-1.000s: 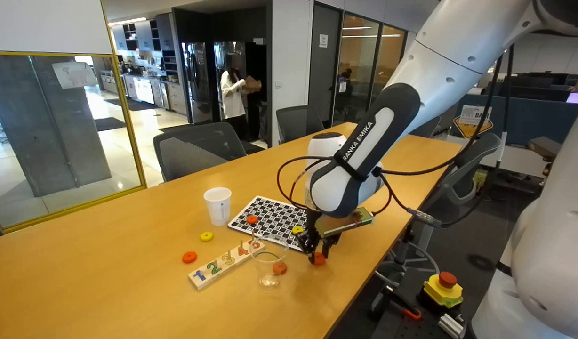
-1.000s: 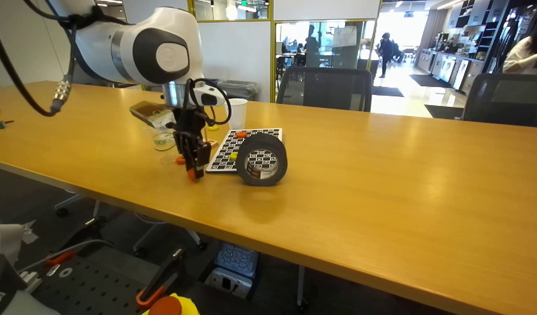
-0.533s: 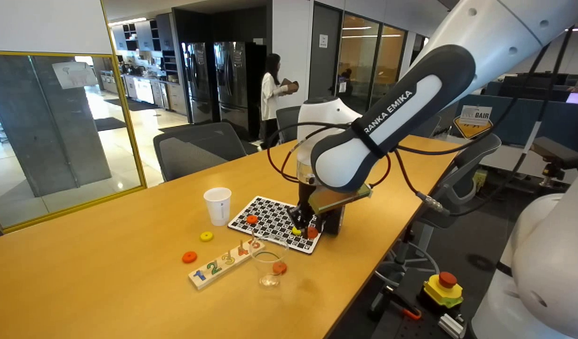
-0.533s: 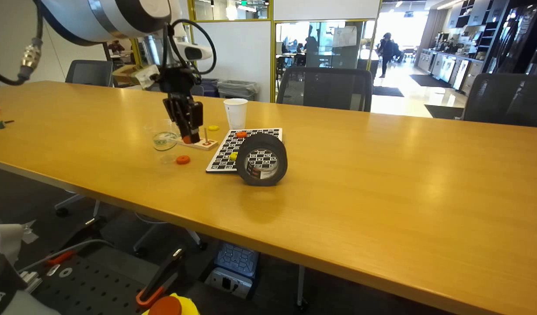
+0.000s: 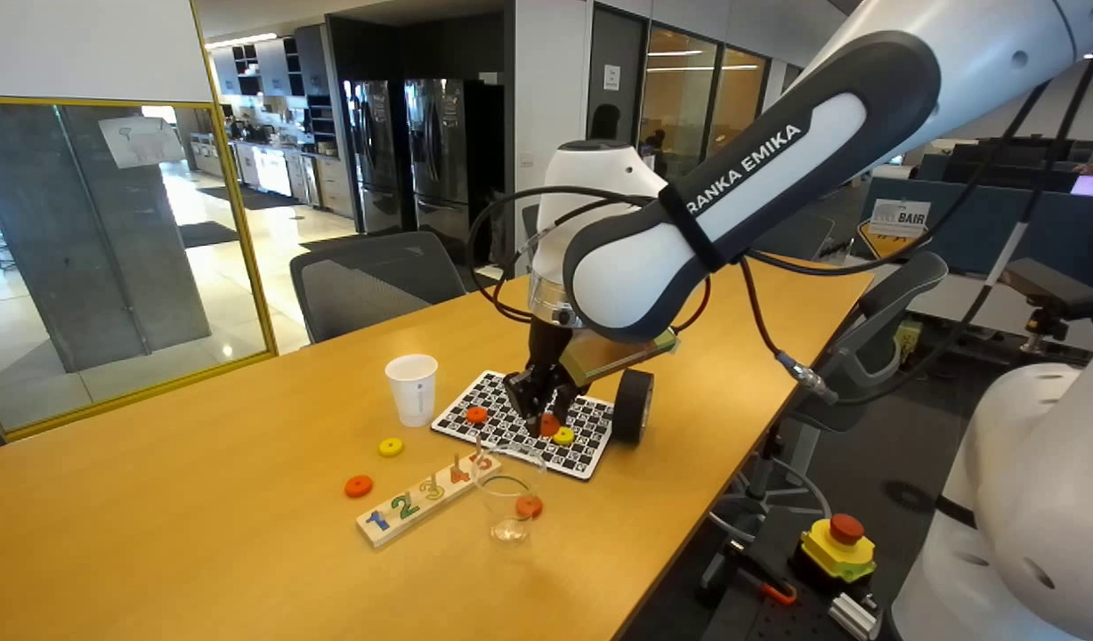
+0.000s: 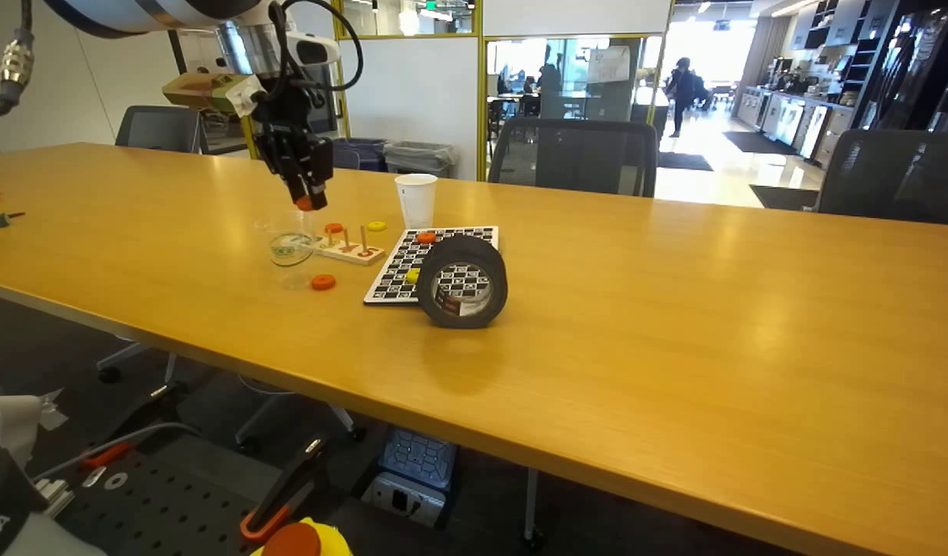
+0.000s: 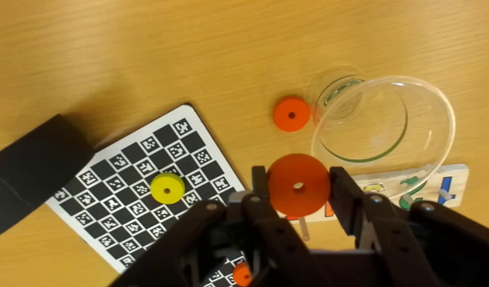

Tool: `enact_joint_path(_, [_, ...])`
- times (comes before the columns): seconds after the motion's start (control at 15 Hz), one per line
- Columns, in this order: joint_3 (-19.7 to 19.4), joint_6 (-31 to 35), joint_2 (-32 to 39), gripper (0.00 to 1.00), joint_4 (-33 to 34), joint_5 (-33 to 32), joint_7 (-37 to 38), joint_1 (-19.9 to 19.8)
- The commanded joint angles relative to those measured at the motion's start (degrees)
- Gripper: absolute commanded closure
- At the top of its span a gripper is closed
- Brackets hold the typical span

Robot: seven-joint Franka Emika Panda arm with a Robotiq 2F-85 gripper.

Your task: Put the orange circle into the transparent cup and put the yellow circle into the white cup.

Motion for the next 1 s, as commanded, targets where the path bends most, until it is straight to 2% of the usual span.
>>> enact_joint_path(0.0, [-0.7, 1.0, 1.2, 0.75, 2.1, 5.2, -7.4, 2.5])
enact_joint_path(0.47, [-0.4, -0.1, 4.0, 0.76, 4.2, 12.8, -18.8, 7.1])
enact_joint_path(0.93, [-0.2, -1.8, 6.5, 0.76, 4.9, 13.4, -20.2, 7.0])
